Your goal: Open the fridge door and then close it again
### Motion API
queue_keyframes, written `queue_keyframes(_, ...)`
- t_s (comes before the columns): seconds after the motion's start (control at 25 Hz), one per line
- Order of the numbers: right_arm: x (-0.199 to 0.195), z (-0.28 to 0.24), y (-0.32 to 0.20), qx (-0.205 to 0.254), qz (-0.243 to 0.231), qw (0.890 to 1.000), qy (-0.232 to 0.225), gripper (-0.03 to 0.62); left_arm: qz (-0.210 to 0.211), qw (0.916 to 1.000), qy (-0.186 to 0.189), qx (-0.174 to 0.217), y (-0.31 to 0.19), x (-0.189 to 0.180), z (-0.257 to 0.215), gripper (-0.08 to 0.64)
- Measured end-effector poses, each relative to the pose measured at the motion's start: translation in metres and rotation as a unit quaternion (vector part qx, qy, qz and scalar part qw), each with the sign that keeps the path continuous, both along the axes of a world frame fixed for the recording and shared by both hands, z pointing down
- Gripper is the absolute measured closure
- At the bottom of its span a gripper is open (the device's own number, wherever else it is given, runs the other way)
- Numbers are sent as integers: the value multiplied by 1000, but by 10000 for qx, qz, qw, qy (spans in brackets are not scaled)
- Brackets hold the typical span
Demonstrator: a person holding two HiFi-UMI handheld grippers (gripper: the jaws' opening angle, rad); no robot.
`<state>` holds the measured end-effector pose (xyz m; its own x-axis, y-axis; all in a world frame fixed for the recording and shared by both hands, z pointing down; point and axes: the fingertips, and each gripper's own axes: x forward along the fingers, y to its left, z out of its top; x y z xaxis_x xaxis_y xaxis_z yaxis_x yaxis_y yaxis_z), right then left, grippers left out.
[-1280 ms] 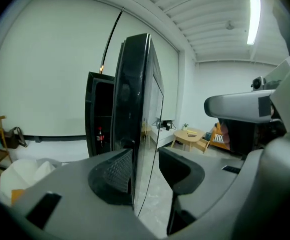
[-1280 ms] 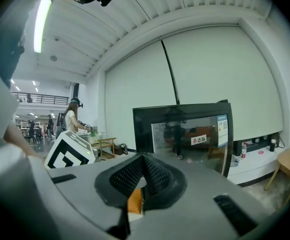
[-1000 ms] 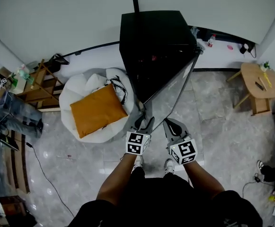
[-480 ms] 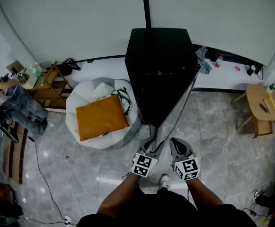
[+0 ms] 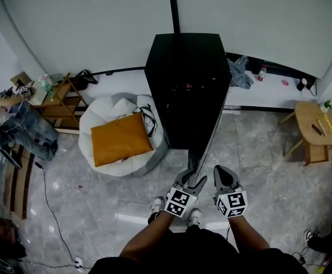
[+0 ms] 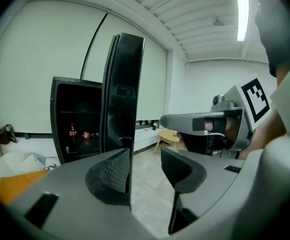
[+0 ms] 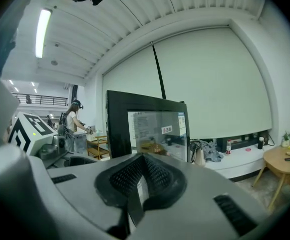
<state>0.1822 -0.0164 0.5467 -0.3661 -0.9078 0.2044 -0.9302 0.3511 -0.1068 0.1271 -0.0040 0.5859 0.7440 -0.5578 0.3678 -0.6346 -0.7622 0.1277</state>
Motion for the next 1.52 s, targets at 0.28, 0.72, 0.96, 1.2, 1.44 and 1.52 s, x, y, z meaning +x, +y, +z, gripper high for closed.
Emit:
queue_keyframes(0.28,23,1,11,47,147,9999,-23,575,576,9983,124,-28,21,35,0,397)
queue_keyframes(0.72,46,-4,13,108,125,9998,-151,575,-120,9999,7,-58,10,5,-5,538)
queue_keyframes(0.96,47,-2,14,121,122,9996,-213,575,-758,9966,261,194,-10,-35,-35,538)
queue_keyframes(1.2,43,0,14,9,61,9996,-277,575,-1002,9933,174,544,-17,-51,-52,538)
queue_keyframes(1.44,33,0,10,53,-41,9997,-250,575,-1154,9911,238,625,-21,-61,-58,538)
queue_keyframes(1.52,33,0,9,48,-70,9997,-219,575,-1185,9907,235,618,-22,-64,-56,538)
